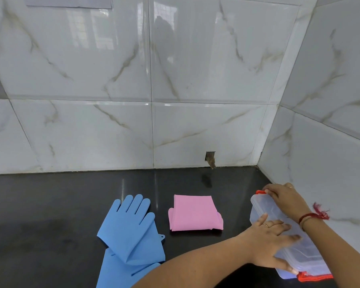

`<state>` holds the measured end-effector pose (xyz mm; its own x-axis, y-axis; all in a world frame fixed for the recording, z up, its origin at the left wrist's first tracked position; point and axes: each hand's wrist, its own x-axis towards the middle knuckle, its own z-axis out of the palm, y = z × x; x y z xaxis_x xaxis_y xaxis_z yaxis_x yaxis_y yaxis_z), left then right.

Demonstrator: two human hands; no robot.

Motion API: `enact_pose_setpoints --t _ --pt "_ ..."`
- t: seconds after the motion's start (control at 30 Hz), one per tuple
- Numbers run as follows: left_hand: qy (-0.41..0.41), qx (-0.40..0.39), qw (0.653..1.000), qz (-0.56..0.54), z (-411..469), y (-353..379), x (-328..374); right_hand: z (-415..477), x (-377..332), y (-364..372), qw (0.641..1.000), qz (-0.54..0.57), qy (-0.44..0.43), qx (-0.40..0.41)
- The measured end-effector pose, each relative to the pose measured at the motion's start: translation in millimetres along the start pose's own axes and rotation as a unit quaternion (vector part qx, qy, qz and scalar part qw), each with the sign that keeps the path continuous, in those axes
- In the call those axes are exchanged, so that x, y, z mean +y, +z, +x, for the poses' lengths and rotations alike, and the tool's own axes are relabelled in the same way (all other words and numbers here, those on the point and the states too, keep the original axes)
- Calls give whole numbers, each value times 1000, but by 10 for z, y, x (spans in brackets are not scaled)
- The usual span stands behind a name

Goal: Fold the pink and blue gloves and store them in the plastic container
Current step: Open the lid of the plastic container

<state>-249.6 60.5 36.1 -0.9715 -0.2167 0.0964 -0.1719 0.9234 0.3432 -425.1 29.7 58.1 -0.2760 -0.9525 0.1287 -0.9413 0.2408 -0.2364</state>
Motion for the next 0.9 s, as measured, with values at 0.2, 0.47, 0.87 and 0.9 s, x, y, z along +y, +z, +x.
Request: enact_pose_setpoints --t 0.2,0.47,0.87,0.9 --pt "1 -2 1000 -6 8 26 -18 173 67 -97 997 -8 -28 -71" --pt "5 19 1000 -14 20 51 -23 281 -53 -112 996 86 18 -20" --pt "-5 166 978 -124 -94 222 -263 72 -192 -86 971 -73 82 -210" --pt "-9 179 976 -123 -132 224 -320 69 -200 -80 972 -81 79 -207"
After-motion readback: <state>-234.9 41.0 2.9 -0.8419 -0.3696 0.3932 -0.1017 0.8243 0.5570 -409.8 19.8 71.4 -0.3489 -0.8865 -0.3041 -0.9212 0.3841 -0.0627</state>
